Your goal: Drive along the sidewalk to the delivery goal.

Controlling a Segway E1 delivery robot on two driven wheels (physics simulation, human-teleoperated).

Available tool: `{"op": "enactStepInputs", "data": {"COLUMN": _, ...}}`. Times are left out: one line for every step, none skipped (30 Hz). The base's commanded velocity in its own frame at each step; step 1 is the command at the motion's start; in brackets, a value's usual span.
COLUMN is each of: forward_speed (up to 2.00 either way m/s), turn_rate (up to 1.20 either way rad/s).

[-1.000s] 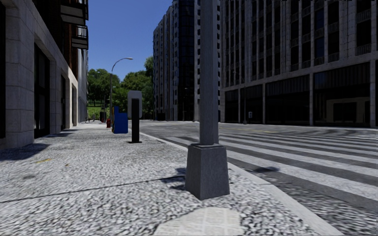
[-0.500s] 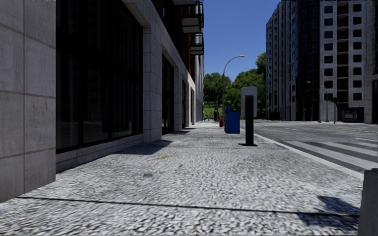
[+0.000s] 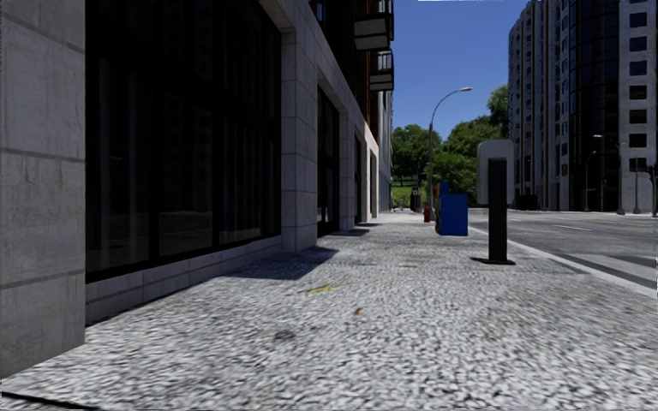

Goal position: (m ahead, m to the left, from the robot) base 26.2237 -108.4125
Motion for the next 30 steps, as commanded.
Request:
{"op": "enactStepInputs", "data": {"forward_speed": 1.33, "turn_rate": -1.20}}
{"op": "enactStepInputs", "data": {"forward_speed": 1.35, "turn_rate": -1.20}}
{"op": "enactStepInputs", "data": {"forward_speed": 1.42, "turn_rate": -1.20}}
{"op": "enactStepInputs", "data": {"forward_speed": 1.47, "turn_rate": -1.20}}
{"op": "enactStepInputs", "data": {"forward_speed": 1.49, "turn_rate": -1.15}}
{"op": "enactStepInputs", "data": {"forward_speed": 1.49, "turn_rate": 0.00}}
{"op": "enactStepInputs", "data": {"forward_speed": 1.49, "turn_rate": 0.00}}
{"op": "enactStepInputs", "data": {"forward_speed": 1.50, "turn_rate": 0.00}}
{"op": "enactStepInputs", "data": {"forward_speed": 1.55, "turn_rate": 0.00}}
{"op": "enactStepInputs", "data": {"forward_speed": 1.66, "turn_rate": 0.00}}
{"op": "enactStepInputs", "data": {"forward_speed": 2.00, "turn_rate": 0.00}}
{"op": "enactStepInputs", "data": {"forward_speed": 2.00, "turn_rate": 0.00}}
{"op": "enactStepInputs", "data": {"forward_speed": 2.00, "turn_rate": 0.00}}
{"op": "enactStepInputs", "data": {"forward_speed": 2.00, "turn_rate": 0.00}}
{"op": "enactStepInputs", "data": {"forward_speed": 2.00, "turn_rate": 0.00}}
{"op": "enactStepInputs", "data": {"forward_speed": 2.00, "turn_rate": 0.00}}
{"op": "enactStepInputs", "data": {"forward_speed": 2.00, "turn_rate": 0.00}}
{"op": "enactStepInputs", "data": {"forward_speed": 2.00, "turn_rate": -0.46}}
{"op": "enactStepInputs", "data": {"forward_speed": 2.00, "turn_rate": -1.20}}
{"op": "enactStepInputs", "data": {"forward_speed": 2.00, "turn_rate": -1.20}}
{"op": "enactStepInputs", "data": {"forward_speed": 2.00, "turn_rate": -1.20}}
{"op": "enactStepInputs", "data": {"forward_speed": 2.00, "turn_rate": -1.20}}
{"op": "enactStepInputs", "data": {"forward_speed": 2.00, "turn_rate": -1.20}}
{"op": "enactStepInputs", "data": {"forward_speed": 2.00, "turn_rate": -1.20}}
{"op": "enactStepInputs", "data": {"forward_speed": 2.00, "turn_rate": -1.20}}
{"op": "enactStepInputs", "data": {"forward_speed": 2.00, "turn_rate": -1.20}}
{"op": "enactStepInputs", "data": {"forward_speed": 2.00, "turn_rate": -1.20}}
{"op": "enactStepInputs", "data": {"forward_speed": 2.00, "turn_rate": -1.20}}
{"op": "enactStepInputs", "data": {"forward_speed": 2.00, "turn_rate": -1.20}}
{"op": "enactStepInputs", "data": {"forward_speed": 2.00, "turn_rate": -1.20}}
